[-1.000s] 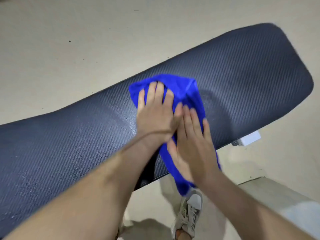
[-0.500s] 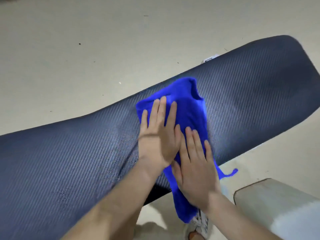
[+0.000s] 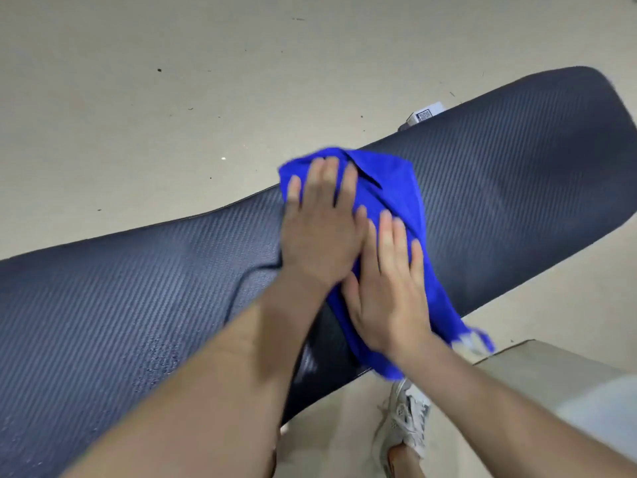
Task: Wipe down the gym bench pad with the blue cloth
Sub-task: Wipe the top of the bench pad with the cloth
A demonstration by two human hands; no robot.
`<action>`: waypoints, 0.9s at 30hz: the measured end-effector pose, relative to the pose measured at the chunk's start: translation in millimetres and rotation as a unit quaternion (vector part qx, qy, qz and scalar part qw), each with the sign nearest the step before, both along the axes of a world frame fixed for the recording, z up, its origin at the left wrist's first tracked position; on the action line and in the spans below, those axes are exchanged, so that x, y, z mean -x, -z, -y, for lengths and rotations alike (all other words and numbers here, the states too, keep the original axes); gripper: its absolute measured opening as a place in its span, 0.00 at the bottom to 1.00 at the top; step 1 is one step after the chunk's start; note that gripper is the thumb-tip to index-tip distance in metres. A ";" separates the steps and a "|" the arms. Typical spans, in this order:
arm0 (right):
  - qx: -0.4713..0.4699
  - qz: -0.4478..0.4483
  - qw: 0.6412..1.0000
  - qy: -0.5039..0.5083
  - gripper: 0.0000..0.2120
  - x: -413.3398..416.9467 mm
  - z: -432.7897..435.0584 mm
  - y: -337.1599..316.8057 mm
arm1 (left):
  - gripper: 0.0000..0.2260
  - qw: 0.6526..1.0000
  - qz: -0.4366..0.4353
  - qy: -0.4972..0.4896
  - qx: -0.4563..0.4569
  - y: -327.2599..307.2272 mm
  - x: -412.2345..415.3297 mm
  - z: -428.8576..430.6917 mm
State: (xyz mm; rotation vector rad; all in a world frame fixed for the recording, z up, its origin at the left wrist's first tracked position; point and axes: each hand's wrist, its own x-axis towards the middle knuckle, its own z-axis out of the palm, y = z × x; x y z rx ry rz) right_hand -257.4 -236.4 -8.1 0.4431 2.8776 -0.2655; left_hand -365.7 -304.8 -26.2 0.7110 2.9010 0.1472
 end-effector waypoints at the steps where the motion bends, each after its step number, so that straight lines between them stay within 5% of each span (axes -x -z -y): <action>1: -0.002 -0.010 1.000 -0.028 0.33 20.3 6.1 3.0 | 0.25 0.999 -0.023 -0.025 0.007 6.4 20.2 14.7; 3: -0.019 -0.025 0.997 -0.075 0.32 59.8 16.4 6.0 | 0.18 0.994 -0.088 -0.015 0.065 16.9 53.1 45.0; 6: -0.023 -0.028 0.996 -0.076 0.30 90.3 39.6 10.2 | 0.09 0.989 -0.062 0.021 0.131 16.5 61.8 81.3; 14: 0.036 0.017 0.994 -0.098 0.29 -22.8 36.3 -4.9 | 0.25 0.999 0.010 -0.029 0.010 -7.2 -25.7 75.2; 19: 0.310 -0.036 0.949 0.052 0.21 -56.8 -9.2 -40.5 | 0.24 0.994 0.081 -0.068 0.026 -37.2 -93.5 51.4; 21: 0.275 -0.066 0.953 0.106 0.21 -53.7 -26.0 -43.9 | 0.20 0.992 0.072 -0.106 -0.007 -47.2 -83.8 41.2; 24: 0.202 0.016 0.976 0.084 0.29 -57.8 -37.4 -46.3 | 0.26 0.997 0.060 -0.043 -0.027 -57.1 -48.9 19.0; 27: 0.256 0.083 0.959 0.088 0.26 -65.6 -35.2 -39.6 | 0.20 0.992 0.118 0.047 -0.027 -50.7 -9.1 9.6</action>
